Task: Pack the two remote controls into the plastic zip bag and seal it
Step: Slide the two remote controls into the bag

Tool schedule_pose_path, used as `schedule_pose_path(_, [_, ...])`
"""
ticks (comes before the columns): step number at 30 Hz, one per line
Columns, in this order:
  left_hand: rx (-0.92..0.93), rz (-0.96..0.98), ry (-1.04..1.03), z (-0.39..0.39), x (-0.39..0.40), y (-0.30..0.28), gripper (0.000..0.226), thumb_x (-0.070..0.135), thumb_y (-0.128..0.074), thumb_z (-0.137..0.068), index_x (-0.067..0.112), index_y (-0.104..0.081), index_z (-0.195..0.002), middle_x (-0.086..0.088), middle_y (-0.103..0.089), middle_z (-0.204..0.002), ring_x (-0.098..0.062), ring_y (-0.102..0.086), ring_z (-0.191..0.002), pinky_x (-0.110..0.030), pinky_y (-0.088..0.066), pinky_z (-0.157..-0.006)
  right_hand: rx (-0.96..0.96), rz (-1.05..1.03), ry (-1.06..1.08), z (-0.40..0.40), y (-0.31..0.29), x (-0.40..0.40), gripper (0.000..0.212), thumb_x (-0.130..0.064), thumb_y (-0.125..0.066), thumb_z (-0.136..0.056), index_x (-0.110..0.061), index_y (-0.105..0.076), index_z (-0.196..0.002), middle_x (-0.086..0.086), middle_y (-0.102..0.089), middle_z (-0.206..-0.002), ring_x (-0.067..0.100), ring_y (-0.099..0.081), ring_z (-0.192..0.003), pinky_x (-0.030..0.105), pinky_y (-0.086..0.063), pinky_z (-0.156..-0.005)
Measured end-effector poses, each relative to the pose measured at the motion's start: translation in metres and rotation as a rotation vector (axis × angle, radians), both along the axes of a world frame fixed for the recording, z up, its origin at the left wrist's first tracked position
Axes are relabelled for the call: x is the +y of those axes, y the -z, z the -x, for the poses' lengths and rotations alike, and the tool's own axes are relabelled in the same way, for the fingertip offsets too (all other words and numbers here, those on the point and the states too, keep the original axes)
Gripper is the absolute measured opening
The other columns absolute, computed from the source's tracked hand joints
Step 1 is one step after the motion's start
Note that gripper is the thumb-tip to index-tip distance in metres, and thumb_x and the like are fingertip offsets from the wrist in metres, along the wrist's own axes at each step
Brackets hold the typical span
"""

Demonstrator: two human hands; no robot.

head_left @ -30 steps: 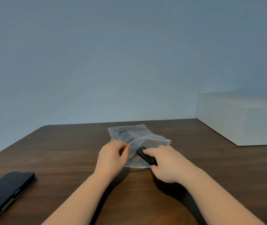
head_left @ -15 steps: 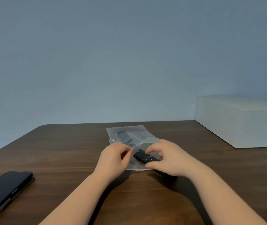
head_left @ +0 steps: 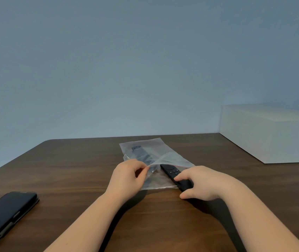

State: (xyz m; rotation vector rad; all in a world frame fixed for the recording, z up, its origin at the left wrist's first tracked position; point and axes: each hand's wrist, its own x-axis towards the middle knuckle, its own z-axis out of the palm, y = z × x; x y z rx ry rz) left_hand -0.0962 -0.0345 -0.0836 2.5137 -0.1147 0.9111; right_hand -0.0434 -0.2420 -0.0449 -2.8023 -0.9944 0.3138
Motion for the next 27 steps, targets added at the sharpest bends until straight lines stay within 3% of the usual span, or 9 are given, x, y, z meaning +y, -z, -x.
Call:
schedule_pose_path(5, [0.015,0.005,0.0,0.0,0.0,0.0,0.015,0.026,-0.058,-0.087,0.018,-0.07,-0.082,0.002,-0.069,-0.074,-0.012,-0.059,-0.071,-0.028,-0.049,-0.067,-0.062,-0.019,0.073,-0.001,0.005,0.009,0.054,-0.032,-0.068,-0.085,-0.027,-0.047,-0.134,-0.001,-0.05,-0.139,0.021,-0.048,-0.124,0.034,-0.043,-0.1])
schedule_pose_path(8, [0.017,0.006,0.0,-0.001,0.0,0.0,0.015,0.025,-0.058,-0.087,0.018,-0.07,-0.081,0.002,-0.069,-0.074,-0.012,-0.059,-0.07,-0.027,-0.049,-0.067,-0.162,-0.113,0.128,0.0,0.01,0.018,0.025,-0.032,-0.071,-0.082,-0.021,-0.054,-0.097,0.001,-0.059,-0.11,0.02,-0.055,-0.096,0.031,-0.046,-0.078])
schedule_pose_path(10, [0.022,0.01,0.0,-0.001,0.0,0.001,0.015,0.025,-0.058,-0.087,0.018,-0.07,-0.08,0.002,-0.069,-0.073,-0.012,-0.059,-0.07,-0.028,-0.049,-0.066,-0.208,-0.162,0.146,0.0,0.014,0.024,0.026,-0.033,-0.071,-0.082,-0.019,-0.049,-0.081,0.001,-0.056,-0.099,0.021,-0.056,-0.087,0.031,-0.046,-0.073])
schedule_pose_path(15, [0.027,0.009,-0.013,-0.003,0.004,0.003,0.015,0.026,-0.059,-0.086,0.019,-0.07,-0.08,0.002,-0.069,-0.073,-0.012,-0.059,-0.07,-0.032,-0.051,-0.067,-0.294,-0.216,0.173,-0.006,0.023,0.035,0.018,-0.031,-0.064,-0.088,-0.016,-0.055,-0.081,0.003,-0.06,-0.096,0.025,-0.06,-0.085,0.039,-0.053,-0.077])
schedule_pose_path(22, [0.036,-0.011,-0.015,-0.005,0.006,0.004,0.015,0.027,-0.057,-0.088,0.019,-0.07,-0.083,0.003,-0.069,-0.077,-0.012,-0.058,-0.073,-0.032,-0.051,-0.069,-0.323,-0.224,0.189,-0.016,0.033,0.04,0.022,-0.032,-0.052,-0.093,-0.018,-0.059,-0.078,0.002,-0.063,-0.082,0.023,-0.061,-0.079,0.035,-0.053,-0.07])
schedule_pose_path(27, [0.056,-0.029,-0.012,-0.006,0.006,0.005,0.017,0.028,-0.056,-0.088,0.019,-0.069,-0.084,0.002,-0.069,-0.079,-0.012,-0.058,-0.075,-0.032,-0.051,-0.072,-0.285,-0.171,0.199,-0.025,0.041,0.047,0.019,-0.021,-0.047,-0.093,-0.017,-0.059,-0.078,0.002,-0.06,-0.08,0.024,-0.059,-0.075,0.034,-0.051,-0.067])
